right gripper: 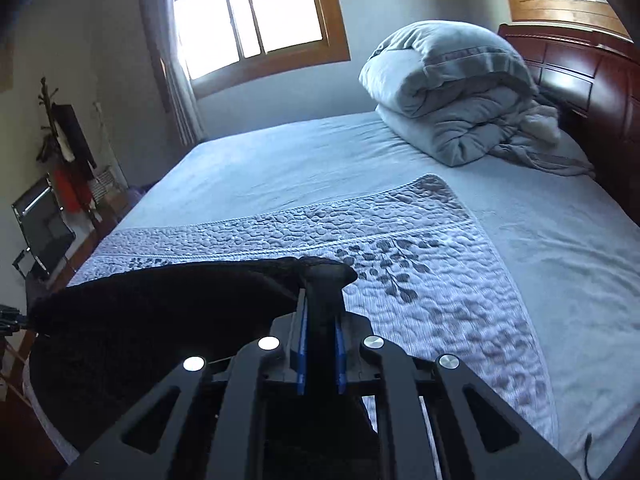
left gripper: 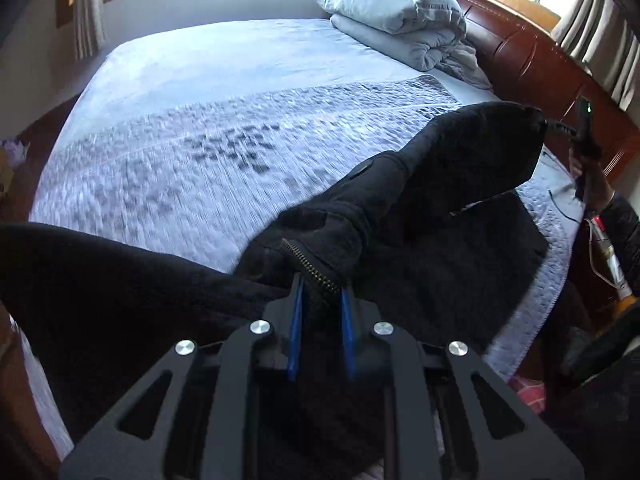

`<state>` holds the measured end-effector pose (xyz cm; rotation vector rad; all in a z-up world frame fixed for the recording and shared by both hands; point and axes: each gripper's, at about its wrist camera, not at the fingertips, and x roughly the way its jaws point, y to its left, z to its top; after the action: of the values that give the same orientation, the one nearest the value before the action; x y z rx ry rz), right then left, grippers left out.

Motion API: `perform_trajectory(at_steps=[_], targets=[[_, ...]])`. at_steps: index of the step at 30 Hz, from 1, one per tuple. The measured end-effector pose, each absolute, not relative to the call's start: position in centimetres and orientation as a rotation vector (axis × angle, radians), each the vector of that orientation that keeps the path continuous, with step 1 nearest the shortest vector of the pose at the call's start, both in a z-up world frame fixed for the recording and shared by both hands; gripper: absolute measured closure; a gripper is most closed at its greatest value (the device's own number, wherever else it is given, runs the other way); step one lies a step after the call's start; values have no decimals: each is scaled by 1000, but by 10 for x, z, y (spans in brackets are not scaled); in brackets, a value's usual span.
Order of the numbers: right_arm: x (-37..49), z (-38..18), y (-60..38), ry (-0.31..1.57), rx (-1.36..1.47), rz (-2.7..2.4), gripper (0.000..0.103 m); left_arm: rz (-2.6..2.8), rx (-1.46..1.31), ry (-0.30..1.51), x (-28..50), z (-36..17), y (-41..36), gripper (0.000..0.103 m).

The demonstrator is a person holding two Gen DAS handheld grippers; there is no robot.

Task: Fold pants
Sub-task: 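Lift and fold the pants in half with both grippers, then release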

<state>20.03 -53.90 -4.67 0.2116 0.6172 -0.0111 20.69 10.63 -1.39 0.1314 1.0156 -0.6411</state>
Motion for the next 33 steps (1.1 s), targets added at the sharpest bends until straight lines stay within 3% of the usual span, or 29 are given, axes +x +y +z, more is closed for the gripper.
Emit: perform_trajectory(at_steps=[11, 14, 15, 20, 23, 25, 33], targets=[[94, -96, -537, 710, 268, -59, 92, -572, -15, 1102, 96, -80, 122, 84], [70, -121, -532, 775, 290, -70, 88, -534, -27, 1150, 79, -111, 123, 81], [63, -129, -528, 795, 289, -78, 82, -526, -45, 1158, 77, -117, 126, 78], [39, -167, -517, 902, 250, -128, 75, -502, -277, 1160, 64, -124, 152, 33], [31, -177, -522, 923, 285, -161, 72, -403, -323, 1077, 52, -108, 176, 13], [26, -179, -526, 929, 320, -193, 64, -315, -367, 1032, 49, -103, 198, 12], [21, -163, -520, 912, 309, -218, 57, 253, -720, 998, 70, -132, 321, 14]])
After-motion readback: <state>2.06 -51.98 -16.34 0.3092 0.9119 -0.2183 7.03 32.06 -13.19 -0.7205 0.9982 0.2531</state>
